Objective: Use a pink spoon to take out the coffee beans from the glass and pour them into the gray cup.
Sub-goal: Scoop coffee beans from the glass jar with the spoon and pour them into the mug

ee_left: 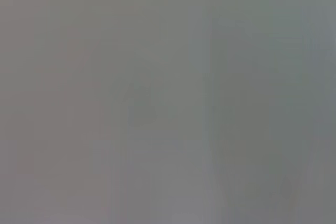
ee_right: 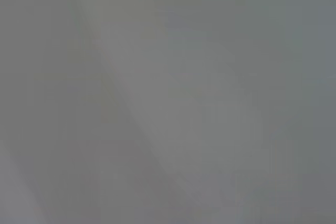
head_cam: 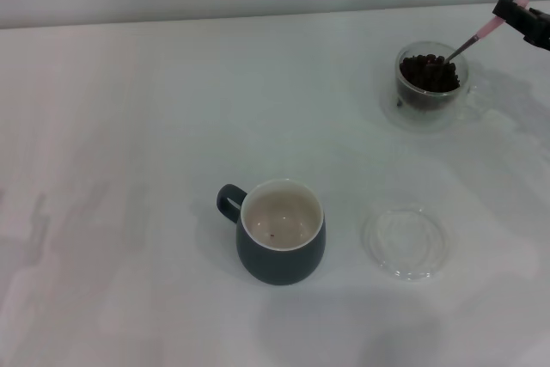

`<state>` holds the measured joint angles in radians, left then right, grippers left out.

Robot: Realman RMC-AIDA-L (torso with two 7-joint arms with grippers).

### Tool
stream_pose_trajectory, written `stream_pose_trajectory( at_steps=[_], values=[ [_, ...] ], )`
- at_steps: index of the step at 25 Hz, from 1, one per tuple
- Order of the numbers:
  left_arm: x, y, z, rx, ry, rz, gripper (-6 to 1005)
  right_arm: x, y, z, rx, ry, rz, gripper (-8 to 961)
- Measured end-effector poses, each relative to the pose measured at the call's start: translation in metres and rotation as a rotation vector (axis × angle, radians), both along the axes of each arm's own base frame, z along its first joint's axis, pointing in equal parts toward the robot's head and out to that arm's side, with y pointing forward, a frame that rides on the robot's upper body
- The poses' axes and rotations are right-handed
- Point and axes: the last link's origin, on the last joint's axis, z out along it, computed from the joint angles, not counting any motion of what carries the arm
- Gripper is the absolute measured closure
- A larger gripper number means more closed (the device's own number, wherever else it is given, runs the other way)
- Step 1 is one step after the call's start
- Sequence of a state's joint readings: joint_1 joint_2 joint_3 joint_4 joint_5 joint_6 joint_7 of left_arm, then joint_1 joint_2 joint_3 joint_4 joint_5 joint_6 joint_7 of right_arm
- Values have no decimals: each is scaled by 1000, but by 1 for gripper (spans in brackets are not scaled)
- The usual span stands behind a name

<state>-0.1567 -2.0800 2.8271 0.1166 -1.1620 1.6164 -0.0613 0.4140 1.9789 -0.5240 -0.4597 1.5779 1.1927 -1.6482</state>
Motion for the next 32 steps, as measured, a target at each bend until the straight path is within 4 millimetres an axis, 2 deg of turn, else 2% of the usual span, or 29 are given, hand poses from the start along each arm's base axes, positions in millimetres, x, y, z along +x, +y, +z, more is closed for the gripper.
stream_pose_trajectory(
  at_steps=[6, 15, 32],
  values=[
    [1, 1, 0, -1, 0, -2, 446, 6, -3, -5, -33, 156, -105, 801],
    [1, 2, 0, -1, 3, -6, 446, 18, -5, -14, -48, 280, -236, 801],
    [0, 1, 0, -3, 4, 0, 445, 25, -5, -6, -27, 451, -339, 801]
  ],
)
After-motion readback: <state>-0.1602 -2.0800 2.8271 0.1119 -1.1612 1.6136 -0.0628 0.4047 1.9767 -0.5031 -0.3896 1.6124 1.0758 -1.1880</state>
